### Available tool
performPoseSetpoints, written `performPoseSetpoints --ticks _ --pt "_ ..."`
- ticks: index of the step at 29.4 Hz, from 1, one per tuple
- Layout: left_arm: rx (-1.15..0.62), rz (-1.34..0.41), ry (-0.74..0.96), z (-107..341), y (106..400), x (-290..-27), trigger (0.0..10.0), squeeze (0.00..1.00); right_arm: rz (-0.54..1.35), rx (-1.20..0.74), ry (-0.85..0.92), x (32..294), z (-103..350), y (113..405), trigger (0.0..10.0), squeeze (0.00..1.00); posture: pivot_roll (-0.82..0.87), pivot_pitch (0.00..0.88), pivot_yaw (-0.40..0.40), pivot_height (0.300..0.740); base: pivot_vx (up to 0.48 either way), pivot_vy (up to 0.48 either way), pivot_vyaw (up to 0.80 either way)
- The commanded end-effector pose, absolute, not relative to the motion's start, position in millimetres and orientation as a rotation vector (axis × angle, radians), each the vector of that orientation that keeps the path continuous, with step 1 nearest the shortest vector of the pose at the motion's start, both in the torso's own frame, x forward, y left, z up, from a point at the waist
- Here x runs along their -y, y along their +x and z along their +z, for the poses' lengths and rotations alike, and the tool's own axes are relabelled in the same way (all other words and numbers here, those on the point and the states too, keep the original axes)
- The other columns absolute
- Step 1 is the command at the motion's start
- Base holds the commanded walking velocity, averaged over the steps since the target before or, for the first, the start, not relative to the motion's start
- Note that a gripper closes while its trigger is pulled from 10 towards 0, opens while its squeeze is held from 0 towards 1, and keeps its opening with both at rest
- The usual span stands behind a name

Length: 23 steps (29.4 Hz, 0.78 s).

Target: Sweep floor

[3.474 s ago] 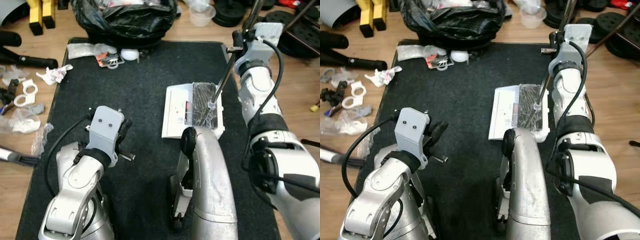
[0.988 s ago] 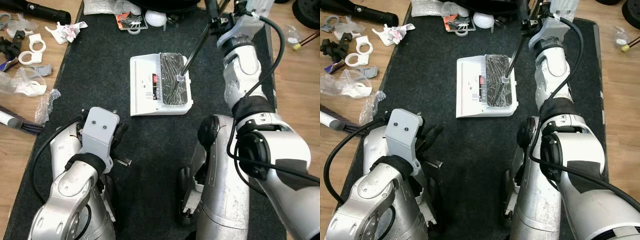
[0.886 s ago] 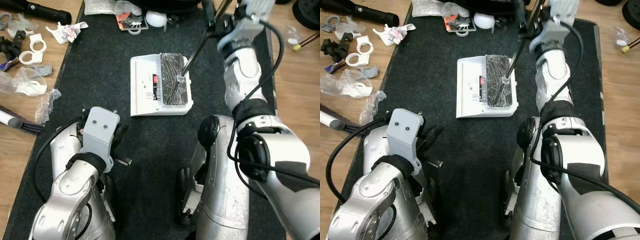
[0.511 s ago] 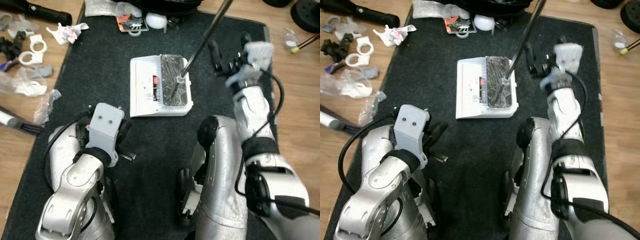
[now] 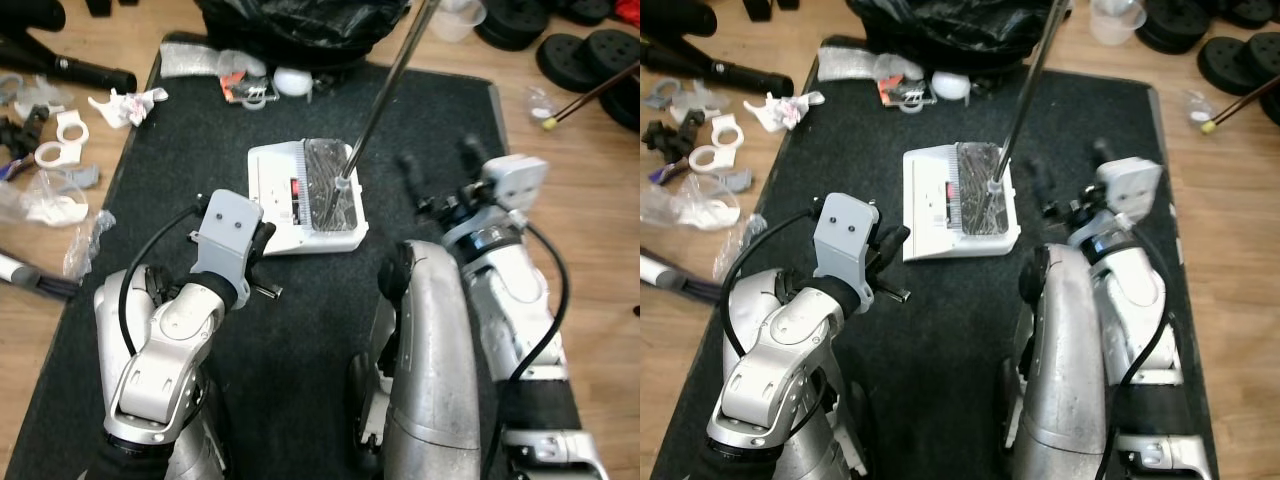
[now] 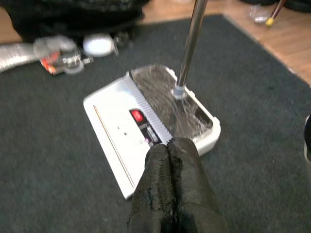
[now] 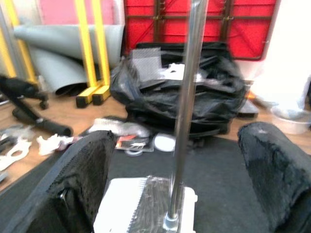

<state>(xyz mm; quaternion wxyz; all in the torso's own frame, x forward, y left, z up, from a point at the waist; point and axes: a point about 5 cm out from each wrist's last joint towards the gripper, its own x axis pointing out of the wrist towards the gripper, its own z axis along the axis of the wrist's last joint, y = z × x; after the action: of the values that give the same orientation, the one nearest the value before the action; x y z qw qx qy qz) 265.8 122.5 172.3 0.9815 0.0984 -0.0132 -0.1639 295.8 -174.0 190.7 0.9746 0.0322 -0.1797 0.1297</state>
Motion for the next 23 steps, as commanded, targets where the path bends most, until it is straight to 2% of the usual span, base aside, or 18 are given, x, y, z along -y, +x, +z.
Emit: performPoseSetpoints --ticks 1,5,7,10,23 --pt "0.011 -0.337 0.201 166.2 264.4 -120.2 10.0 0.0 0.275 0.332 0.085 169.7 184.0 290.0 10.0 0.0 -0.19 0.156 -0.126 0.32 0.0 0.0 0.0" --pt "-0.004 -0.348 0.201 151.1 257.6 -120.2 10.0 0.0 0.274 0.2 0.088 172.2 149.2 253.5 10.0 0.0 -0.2 0.072 -0.125 0.335 0.0 0.0 0.0" --pt "-0.004 -0.348 0.201 151.1 257.6 -120.2 10.0 0.0 0.274 0.2 0.088 172.2 149.2 253.5 10.0 0.0 -0.2 0.072 -0.125 0.335 0.0 0.0 0.0" --pt "0.012 -0.343 0.225 145.2 263.1 -117.7 10.0 0.0 0.294 0.15 0.073 167.6 142.0 249.5 10.0 0.0 -0.2 0.022 -0.119 0.35 0.0 0.0 0.0" --pt "0.033 -0.338 0.201 128.4 269.7 -116.9 10.0 0.0 0.326 0.067 0.083 168.5 128.3 254.8 10.0 0.0 -0.2 0.0 -0.12 0.38 0.0 0.0 0.0"
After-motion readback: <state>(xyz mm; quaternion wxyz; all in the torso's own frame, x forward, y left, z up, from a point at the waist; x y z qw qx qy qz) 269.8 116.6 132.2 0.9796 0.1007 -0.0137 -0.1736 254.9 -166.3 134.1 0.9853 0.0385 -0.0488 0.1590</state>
